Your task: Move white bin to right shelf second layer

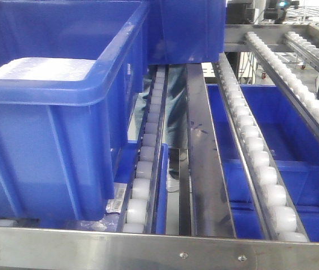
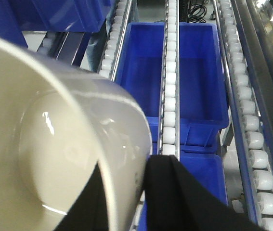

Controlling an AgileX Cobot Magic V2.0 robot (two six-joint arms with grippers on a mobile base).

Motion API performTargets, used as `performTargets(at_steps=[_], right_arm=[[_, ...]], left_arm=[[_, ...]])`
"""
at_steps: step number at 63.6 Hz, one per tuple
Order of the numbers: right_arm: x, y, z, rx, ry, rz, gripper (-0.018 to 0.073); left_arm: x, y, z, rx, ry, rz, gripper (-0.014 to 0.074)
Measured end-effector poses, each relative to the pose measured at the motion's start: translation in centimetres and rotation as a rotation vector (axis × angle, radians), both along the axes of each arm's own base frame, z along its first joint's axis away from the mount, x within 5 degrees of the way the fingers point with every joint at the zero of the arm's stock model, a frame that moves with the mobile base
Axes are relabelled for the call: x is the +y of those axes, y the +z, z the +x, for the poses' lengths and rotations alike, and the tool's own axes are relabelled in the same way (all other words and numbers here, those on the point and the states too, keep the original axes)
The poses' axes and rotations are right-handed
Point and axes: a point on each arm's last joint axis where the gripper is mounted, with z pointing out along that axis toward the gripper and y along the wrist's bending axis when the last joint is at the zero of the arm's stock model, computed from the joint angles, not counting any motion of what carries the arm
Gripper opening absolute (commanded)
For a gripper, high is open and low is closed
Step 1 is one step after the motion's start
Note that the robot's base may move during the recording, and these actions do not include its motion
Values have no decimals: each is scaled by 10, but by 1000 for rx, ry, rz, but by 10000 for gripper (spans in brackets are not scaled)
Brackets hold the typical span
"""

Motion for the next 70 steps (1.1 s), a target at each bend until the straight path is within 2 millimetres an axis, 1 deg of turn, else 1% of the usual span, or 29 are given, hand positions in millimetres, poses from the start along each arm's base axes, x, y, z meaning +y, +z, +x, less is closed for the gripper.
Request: performTargets(at_steps=[70], right_arm=[[0,1,0,-9,0,1,57]], left_arm=[[0,0,0,0,0,0,85]])
